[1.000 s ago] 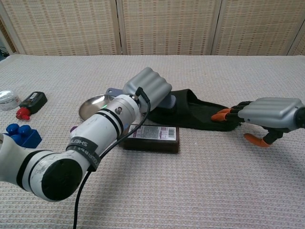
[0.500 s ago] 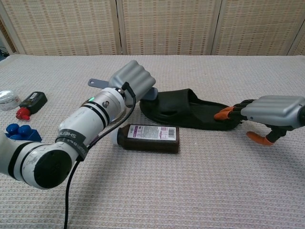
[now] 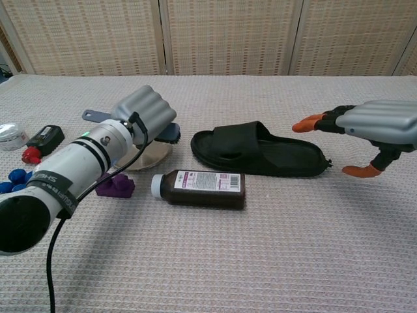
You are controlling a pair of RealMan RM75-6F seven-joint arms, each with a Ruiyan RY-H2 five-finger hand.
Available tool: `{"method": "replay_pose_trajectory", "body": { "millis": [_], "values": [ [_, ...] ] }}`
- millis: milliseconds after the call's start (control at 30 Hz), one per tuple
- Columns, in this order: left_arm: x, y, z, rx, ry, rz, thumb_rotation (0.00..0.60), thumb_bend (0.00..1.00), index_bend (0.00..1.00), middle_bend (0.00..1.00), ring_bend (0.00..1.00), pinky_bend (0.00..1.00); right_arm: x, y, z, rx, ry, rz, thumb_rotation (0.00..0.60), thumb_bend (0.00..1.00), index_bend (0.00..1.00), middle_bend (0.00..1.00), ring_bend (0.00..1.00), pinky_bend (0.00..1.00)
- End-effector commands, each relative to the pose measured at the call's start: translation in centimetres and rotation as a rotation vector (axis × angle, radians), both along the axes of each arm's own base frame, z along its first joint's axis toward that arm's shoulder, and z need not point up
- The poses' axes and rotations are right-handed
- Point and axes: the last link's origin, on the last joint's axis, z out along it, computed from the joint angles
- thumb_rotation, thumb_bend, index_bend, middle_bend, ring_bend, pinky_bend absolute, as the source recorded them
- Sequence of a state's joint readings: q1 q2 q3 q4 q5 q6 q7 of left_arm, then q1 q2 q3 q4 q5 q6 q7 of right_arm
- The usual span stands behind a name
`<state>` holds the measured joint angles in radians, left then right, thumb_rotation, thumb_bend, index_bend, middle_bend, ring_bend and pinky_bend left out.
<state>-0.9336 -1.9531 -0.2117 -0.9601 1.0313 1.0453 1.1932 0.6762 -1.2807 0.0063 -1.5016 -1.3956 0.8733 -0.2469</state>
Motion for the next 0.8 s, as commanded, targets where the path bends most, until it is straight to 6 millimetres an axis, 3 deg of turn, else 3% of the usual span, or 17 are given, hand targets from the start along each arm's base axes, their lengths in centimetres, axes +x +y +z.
{"method": "replay_pose_trajectory", "body": {
  "millis": [33,133,267,800],
  "values": [
    [-1.8,0.5,0.6,0.012,0.047,0.039,0.600,0.42,0.46,0.53,0.77,1.00,0.8,0.5,3.1,-0.062,-0.065,0.023,0.600,0.24,0.00,0.00,0.00,0.00],
    [-2.6,0.9,0.9,0.022,0.068,0.059,0.600,0.42,0.45,0.52,0.77,1.00,1.1,0.7,5.1,-0.101,-0.091,0.033,0.600,0.24,0.00,0.00,0.00,0.00],
    [-3.4,0.8,0.9,0.015,0.086,0.075,0.600,0.42,0.43,0.51,0.77,1.00,1.3,0.9,6.2,-0.118,-0.106,0.030,0.600,0.24,0.00,0.00,0.00,0.00],
    [-2.7,-0.1,0.6,-0.042,0.062,0.142,0.600,0.42,0.28,0.23,0.77,1.00,1.3,1.5,5.3,-0.101,-0.065,0.027,0.600,0.24,0.00,0.00,0.00,0.00]
  ]
}}
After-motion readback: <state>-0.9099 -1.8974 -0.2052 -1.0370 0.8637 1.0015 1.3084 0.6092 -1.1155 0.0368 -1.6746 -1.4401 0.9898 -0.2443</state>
